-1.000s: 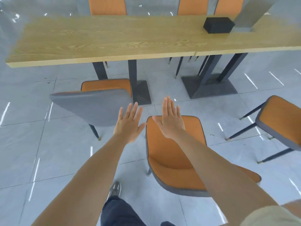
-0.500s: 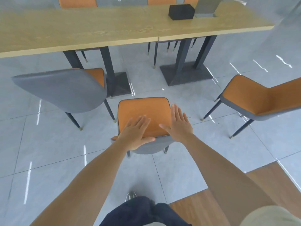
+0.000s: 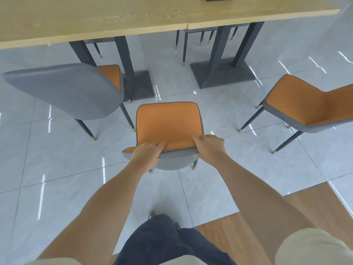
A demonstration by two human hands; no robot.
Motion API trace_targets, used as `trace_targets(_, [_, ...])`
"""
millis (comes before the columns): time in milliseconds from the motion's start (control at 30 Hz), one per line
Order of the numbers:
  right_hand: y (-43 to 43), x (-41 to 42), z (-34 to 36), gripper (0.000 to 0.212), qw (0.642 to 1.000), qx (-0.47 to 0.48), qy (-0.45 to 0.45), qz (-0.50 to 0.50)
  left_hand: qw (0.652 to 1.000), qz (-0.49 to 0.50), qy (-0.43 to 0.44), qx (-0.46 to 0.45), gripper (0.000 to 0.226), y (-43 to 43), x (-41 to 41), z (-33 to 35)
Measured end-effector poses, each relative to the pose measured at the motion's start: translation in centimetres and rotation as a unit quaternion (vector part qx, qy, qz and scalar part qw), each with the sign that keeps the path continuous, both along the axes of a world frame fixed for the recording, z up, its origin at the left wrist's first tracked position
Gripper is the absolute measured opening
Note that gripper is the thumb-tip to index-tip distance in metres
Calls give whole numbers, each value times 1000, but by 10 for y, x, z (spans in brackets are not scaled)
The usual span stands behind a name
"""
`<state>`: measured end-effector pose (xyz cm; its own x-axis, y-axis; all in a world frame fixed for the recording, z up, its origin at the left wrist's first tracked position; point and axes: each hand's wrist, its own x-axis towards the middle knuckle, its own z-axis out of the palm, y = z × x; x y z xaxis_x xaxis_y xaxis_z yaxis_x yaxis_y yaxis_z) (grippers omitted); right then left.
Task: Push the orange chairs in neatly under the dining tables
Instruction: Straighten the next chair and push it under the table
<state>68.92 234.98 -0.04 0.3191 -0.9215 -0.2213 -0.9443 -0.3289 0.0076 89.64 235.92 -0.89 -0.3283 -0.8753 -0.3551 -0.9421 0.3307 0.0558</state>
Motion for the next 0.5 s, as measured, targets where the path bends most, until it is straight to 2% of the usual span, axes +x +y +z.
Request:
trace_targets(67, [-4,-4,-8,42,997,-64,14,34,1000,-5,8,-8,46,-2,-2,-2])
trace_targets(133, [-10,-11,-18,46,992,-115,-16,48,1000,-11,17,-13,46,-7,-7,-5])
trace_targets(500, [-88,-15,-34,40,984,-148,-83,54,999,-8,28,-39,53,-82,-6,-12])
